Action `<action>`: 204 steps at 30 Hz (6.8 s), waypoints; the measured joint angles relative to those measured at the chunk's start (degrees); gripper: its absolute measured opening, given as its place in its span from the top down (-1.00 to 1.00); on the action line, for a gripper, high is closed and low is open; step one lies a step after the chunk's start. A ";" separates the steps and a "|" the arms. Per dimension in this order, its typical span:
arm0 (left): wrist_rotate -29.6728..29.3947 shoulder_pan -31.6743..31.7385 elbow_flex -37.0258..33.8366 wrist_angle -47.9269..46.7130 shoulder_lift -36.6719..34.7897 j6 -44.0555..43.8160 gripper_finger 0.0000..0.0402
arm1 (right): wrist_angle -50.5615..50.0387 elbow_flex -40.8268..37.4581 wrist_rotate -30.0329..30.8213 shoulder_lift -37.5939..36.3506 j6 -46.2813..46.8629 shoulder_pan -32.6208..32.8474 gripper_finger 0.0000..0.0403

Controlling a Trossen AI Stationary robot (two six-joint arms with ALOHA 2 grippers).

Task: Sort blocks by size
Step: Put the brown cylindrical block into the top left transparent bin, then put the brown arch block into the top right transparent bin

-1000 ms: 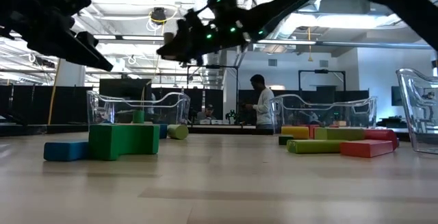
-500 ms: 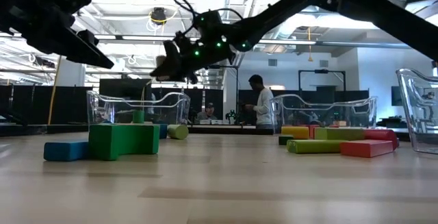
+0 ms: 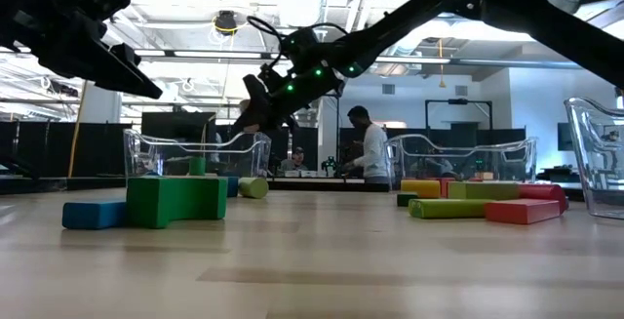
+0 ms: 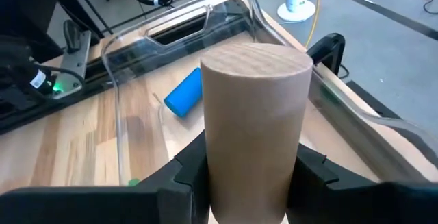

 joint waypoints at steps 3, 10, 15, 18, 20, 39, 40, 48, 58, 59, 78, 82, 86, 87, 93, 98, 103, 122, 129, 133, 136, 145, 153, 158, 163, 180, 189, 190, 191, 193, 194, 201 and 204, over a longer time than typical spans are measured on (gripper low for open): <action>0.00 0.00 0.00 -0.01 0.00 0.02 0.07 | -0.77 0.00 -0.02 0.00 0.05 0.02 0.22; 0.02 0.00 0.00 -0.04 0.00 0.04 0.07 | -1.21 0.00 -0.02 0.00 0.13 0.24 0.22; 0.03 0.00 0.00 -0.04 0.00 0.07 0.07 | -1.18 0.00 -0.04 0.00 -0.48 0.41 0.17; 0.04 0.00 0.00 -0.04 0.00 0.07 0.07 | -1.23 0.00 -0.05 0.00 -0.48 0.42 0.06; 0.04 0.00 0.00 -0.04 0.00 0.07 0.07 | -1.21 0.00 -0.04 0.00 -0.48 0.39 -0.01; 0.06 0.00 0.00 -0.07 0.00 0.09 0.07 | -1.16 -0.02 -0.07 -0.02 -0.48 0.37 -0.14; 0.07 0.00 0.00 -0.09 0.00 0.09 0.07 | -1.18 -0.02 -0.06 0.00 -0.50 0.40 -0.14; 0.08 0.00 0.02 -1.51 0.00 -0.12 0.07 | -4.58 -0.09 -1.62 -4.15 -4.83 1.87 -0.14; 0.09 0.00 0.02 -2.72 0.02 -0.90 0.07 | -21.07 -0.04 1.15 -14.26 -14.99 9.62 -0.14; 0.09 0.00 0.02 -2.68 0.02 -0.87 0.07 | -23.02 -0.04 2.79 -15.22 -15.97 10.66 -0.14; 0.07 0.00 0.02 -2.66 0.02 3.12 0.07 | -60.99 -0.04 23.59 -26.84 -11.18 30.86 0.01; 0.05 0.01 0.02 -2.60 0.02 4.41 0.07 | -63.38 -2.07 25.66 -26.82 -8.31 34.54 0.02; 0.03 0.24 0.02 -2.08 0.02 5.58 0.07 | -64.64 -5.29 25.65 -26.75 -5.62 37.62 0.02; 0.04 0.48 0.02 -1.92 0.02 5.66 0.07 | -63.96 -6.48 25.66 -26.78 -4.86 38.23 0.02; 0.02 4.71 0.02 -0.99 0.02 6.19 0.07 | -61.56 -13.89 28.30 -26.73 0.39 41.49 0.03; 0.15 8.84 0.02 -0.79 0.02 8.88 0.07 | -58.42 -19.51 30.32 -26.72 4.85 44.58 0.06; 4.19 13.33 0.02 0.83 0.02 11.22 0.07 | -56.17 -22.14 34.54 -26.71 9.12 47.94 0.09; 18.35 29.34 2.62 15.37 18.24 20.16 0.07 | -53.42 -24.15 55.65 -26.71 10.70 52.76 0.20; 19.24 31.17 11.25 15.10 30.30 24.67 0.07 | -54.74 -24.15 55.67 -26.71 12.76 53.11 0.23; 19.24 31.17 16.35 9.45 34.41 27.11 0.07 | -57.23 -24.13 55.75 -26.71 15.00 53.94 0.25; 19.21 31.33 18.82 4.18 35.69 28.13 0.07 | -59.60 -24.13 55.94 -26.71 17.39 54.83 0.27; 19.46 37.16 19.02 -5.43 35.33 28.79 0.07 | -65.34 -24.11 60.31 -26.71 24.29 58.58 0.30; 25.94 40.64 18.97 -10.69 35.60 30.84 0.14 | -65.49 -24.11 60.59 -26.71 24.59 59.74 0.30; 28.76 40.61 18.97 -10.23 35.65 31.22 0.23 | -65.49 -24.11 60.77 -26.71 24.57 59.35 0.30; 29.12 40.65 18.97 -9.72 38.29 32.25 0.27 | -65.40 -24.11 61.01 -26.71 24.57 59.14 0.30; 29.49 40.50 18.96 -4.46 46.42 32.24 0.52 | -65.31 -24.11 61.25 -26.71 24.55 59.21 0.30; 29.11 39.02 18.86 -6.47 42.69 33.16 0.70 | -65.27 -24.11 61.24 -26.71 24.52 59.21 0.30; 29.11 38.79 18.86 -6.43 42.64 33.18 0.70 | -65.25 -24.11 61.28 -26.71 24.52 59.21 0.30; 29.11 38.59 18.86 -6.37 42.64 33.35 0.70 | -65.25 -24.11 61.34 -26.71 24.51 59.21 0.30; 29.13 38.13 18.86 -6.40 42.64 33.55 0.71 | -65.27 -24.11 61.70 -26.71 24.49 59.18 0.30; 29.20 37.92 18.86 -6.22 42.64 33.55 0.71 | -65.27 -24.11 62.19 -26.71 24.42 59.17 0.30; 29.29 36.38 18.86 -5.60 41.36 33.55 0.71 | -65.29 -24.11 66.42 -29.45 25.80 59.17 0.30; 29.29 35.55 18.86 -5.64 39.08 33.26 0.71 | -65.24 -24.11 68.97 -31.76 26.77 59.42 0.30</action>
